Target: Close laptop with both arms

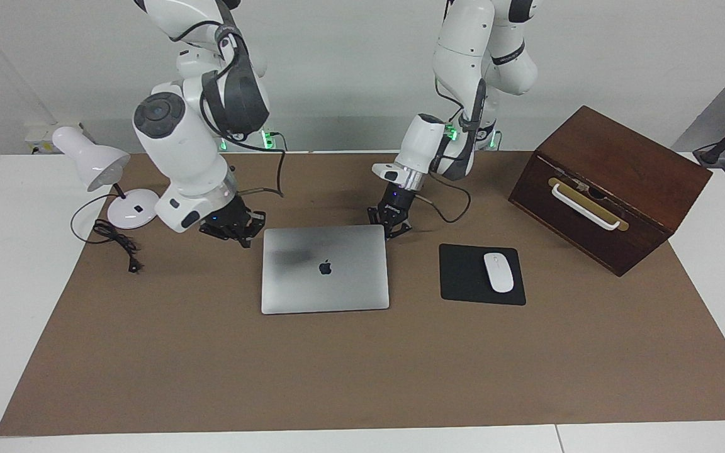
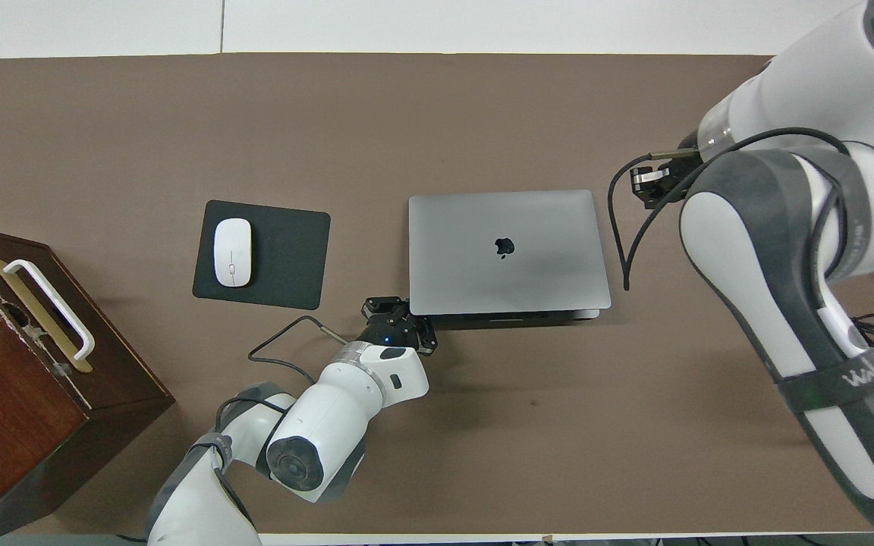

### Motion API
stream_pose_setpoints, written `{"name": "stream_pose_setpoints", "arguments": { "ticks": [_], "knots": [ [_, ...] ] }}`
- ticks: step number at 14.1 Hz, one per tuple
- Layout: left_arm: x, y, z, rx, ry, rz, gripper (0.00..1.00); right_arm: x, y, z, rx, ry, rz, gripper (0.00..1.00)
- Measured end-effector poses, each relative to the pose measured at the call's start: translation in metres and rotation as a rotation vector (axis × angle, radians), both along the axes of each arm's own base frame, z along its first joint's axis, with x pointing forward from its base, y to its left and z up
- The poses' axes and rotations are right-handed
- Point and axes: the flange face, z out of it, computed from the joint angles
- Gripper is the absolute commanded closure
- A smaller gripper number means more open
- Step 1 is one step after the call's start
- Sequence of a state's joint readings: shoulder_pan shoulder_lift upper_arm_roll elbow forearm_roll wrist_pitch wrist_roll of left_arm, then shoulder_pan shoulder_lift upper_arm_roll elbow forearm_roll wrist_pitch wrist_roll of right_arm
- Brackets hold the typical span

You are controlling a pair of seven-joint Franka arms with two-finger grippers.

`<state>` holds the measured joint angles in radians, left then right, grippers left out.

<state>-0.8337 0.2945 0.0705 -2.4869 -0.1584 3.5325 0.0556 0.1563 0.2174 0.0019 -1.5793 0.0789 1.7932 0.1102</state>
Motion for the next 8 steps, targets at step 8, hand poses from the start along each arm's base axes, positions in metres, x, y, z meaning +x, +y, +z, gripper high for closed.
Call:
{"name": "stream_pose_setpoints", "arguments": {
  "ticks": [8],
  "knots": [
    [-0.004, -0.002, 0.002, -0.014, 0.034, 0.022, 1.0, -0.036, -0.041, 0.084, -0.118, -0.081, 0.019, 1.0]
  ]
}}
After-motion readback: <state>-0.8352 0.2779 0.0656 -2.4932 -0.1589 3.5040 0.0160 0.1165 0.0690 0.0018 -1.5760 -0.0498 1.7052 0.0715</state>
